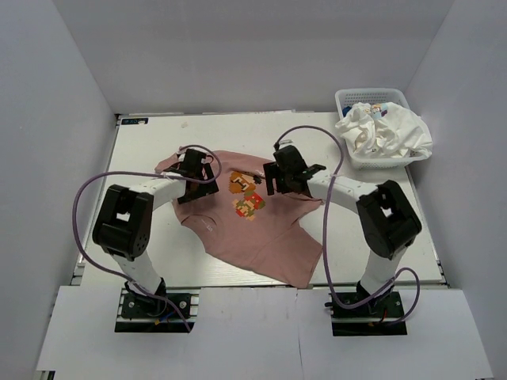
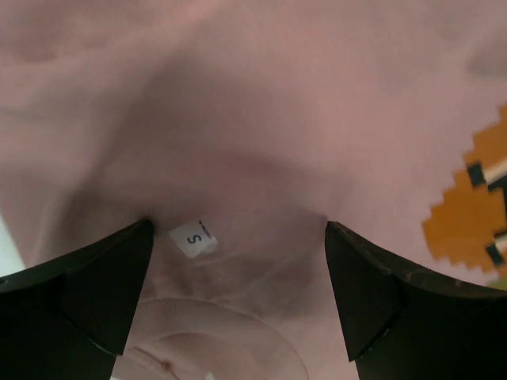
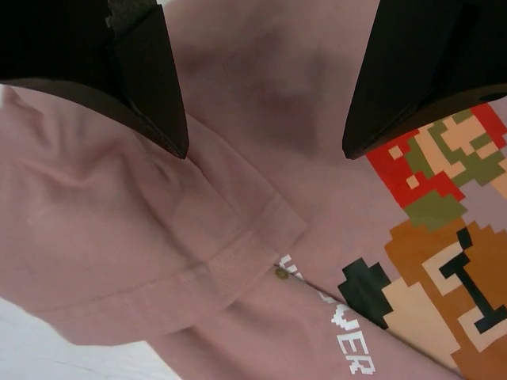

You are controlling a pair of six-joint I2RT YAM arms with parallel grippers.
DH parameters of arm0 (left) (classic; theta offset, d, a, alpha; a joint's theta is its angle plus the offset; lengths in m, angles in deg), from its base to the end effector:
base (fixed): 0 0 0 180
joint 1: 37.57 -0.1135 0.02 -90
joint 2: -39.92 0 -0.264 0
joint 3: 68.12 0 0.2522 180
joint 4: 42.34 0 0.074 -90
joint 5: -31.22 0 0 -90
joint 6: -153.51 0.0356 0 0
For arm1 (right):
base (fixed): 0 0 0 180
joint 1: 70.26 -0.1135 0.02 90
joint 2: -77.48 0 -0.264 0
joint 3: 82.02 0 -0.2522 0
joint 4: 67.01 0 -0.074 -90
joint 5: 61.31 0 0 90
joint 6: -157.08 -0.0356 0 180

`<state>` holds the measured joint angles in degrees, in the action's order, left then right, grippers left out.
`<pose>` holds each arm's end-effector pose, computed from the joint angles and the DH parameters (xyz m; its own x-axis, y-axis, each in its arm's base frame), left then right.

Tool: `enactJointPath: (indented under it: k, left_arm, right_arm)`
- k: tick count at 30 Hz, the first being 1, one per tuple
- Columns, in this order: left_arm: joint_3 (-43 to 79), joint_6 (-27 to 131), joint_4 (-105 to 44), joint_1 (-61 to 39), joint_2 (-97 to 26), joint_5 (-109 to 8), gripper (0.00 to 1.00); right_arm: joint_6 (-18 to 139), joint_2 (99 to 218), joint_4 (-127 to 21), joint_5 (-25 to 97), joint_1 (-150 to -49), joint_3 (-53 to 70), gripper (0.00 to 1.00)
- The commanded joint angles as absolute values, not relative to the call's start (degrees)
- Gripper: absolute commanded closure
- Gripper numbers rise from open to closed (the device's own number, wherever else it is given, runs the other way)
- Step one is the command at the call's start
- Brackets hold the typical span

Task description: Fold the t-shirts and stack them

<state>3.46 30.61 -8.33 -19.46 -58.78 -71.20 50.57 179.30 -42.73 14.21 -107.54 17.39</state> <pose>0.3226 -0.0975 0.1642 -0.8101 -0.2932 -0.5077 -0.2801 0.9543 -0.1041 0.3119 0.2262 0.2032 -0.6713 -0.1652 -0.7226 -0.2673 0.9632 0.0281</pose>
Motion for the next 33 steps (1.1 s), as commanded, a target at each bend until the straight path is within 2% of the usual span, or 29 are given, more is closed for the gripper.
enactJointPath:
  k: [1,4,9,12,15,16,18,25,28,33]
  left_arm:
    - [6.19,30.03,-10.74,-20.52,-59.65,-70.72,0.00]
    - [8.47,30.03,-8.02,-20.52,-63.70,-72.66,0.00]
    - [9.97,30.03,-6.70,-21.04,-66.43,-76.26,0.00]
    - [11.11,30.55,-7.23,-21.04,-66.95,-77.40,0.00]
    - [12.52,31.08,-6.70,-21.65,-68.10,-79.24,0.00]
    - [13.30,31.08,-6.70,-21.66,-68.10,-79.25,0.00]
    - [14.19,31.60,-6.70,-22.71,-70.11,-79.78,0.00]
    - [23.93,33.36,-5.56,-25.26,-77.23,-81.10,0.00]
    - [32.61,35.73,-5.56,-26.75,-81.80,-81.10,0.00]
    - [43.09,44.52,-8.19,-28.60,-90.75,-78.12,0.00]
  right_arm:
    - [49.77,182.50,-44.90,16.38,-106.82,12.77,0.16]
    - [49.42,186.97,-45.08,16.12,-106.91,9.45,0.16]
    - [46.45,191.74,-44.89,11.91,-106.65,5.38,0.29]
    - [44.15,191.92,-45.86,8.31,-106.21,5.64,0.55]
    - [43.62,191.39,-45.96,5.93,-106.30,6.08,0.72]
    - [43.44,191.13,-45.52,4.36,-106.03,6.26,0.86]
    - [42.74,190.25,-45.08,3.47,-105.95,6.70,1.00]
    - [42.56,181.73,-46.83,7.68,-104.63,12.23,1.00]
    - [41.60,176.37,-47.36,8.30,-102.61,16.01,1.00]
    - [38.70,166.10,-46.75,6.81,-95.33,24.61,1.00]
